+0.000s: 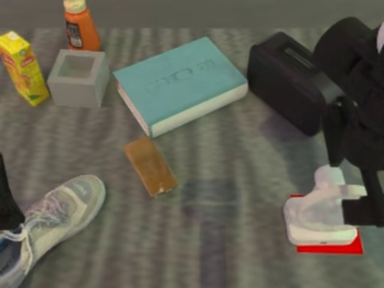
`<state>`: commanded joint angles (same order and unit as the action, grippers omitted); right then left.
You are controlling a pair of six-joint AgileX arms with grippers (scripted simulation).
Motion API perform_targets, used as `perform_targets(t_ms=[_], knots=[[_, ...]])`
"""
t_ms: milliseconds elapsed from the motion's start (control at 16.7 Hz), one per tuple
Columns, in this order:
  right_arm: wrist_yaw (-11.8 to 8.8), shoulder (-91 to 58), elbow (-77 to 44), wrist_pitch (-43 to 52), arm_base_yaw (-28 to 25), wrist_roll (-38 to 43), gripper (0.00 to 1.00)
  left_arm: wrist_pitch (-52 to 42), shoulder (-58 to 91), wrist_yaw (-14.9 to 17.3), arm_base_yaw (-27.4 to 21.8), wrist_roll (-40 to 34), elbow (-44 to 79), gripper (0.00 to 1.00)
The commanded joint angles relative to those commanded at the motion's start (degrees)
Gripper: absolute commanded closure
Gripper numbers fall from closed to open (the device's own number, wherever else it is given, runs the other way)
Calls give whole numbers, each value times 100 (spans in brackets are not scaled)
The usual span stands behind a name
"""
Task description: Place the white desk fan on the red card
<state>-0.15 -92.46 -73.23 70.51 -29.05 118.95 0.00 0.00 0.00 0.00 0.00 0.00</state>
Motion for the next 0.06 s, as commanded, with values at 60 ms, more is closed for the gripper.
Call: perform_targets(t_ms=[60], knots=[[0, 0, 0, 0, 0, 0, 0, 0, 0, 0, 0, 0, 0, 0]])
